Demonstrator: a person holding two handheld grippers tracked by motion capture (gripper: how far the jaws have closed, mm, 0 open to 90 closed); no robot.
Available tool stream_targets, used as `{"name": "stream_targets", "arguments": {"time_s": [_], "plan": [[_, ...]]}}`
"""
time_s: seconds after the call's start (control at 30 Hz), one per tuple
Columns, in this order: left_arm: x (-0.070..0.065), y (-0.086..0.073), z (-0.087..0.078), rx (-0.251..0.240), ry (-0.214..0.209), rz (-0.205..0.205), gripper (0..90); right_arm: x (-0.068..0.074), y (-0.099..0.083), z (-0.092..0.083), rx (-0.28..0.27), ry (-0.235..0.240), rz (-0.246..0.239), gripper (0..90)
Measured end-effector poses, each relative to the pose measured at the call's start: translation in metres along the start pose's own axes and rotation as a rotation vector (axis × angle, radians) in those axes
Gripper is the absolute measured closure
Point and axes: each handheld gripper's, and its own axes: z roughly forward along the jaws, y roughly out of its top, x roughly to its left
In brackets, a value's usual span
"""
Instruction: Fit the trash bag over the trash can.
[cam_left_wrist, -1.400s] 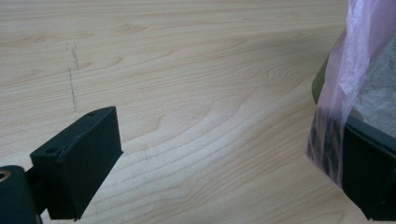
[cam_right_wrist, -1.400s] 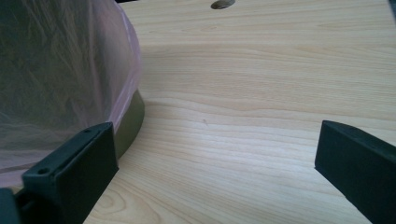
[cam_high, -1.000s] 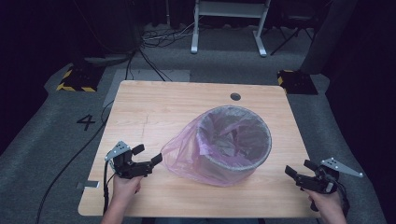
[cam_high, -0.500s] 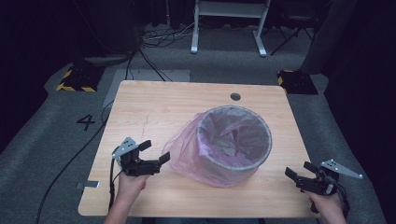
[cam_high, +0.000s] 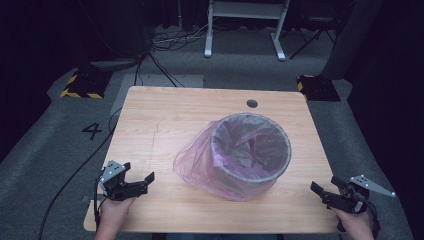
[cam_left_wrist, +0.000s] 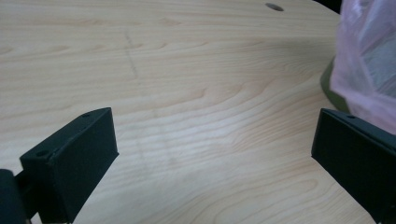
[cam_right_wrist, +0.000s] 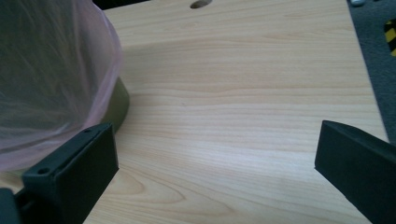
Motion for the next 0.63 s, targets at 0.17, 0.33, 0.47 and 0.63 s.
{"name": "stream_targets", "arguments": {"time_s": [0.17,0.33,0.47,0.63], "plan": [[0.008,-0.012,-0.010,0.025,0.057,-0.011,0.3,-0.004,-0.008,-0.003,0.017,-0.042,0.003,0.0],[0.011,-0.018,-0.013,0.062,0.102,-0.021,0.3,-0.004,-0.016,0.002,0.043,-0.083,-0.010,0.0],[0.011,-0.023,-0.008,0.094,0.119,-0.016,0.2,-0.002,-0.023,0.007,0.071,-0.087,-0.007,0.0],[0.010,-0.026,-0.002,0.123,0.136,0.006,0.2,-0.002,-0.033,0.012,0.101,-0.092,-0.004,0.0]]}}
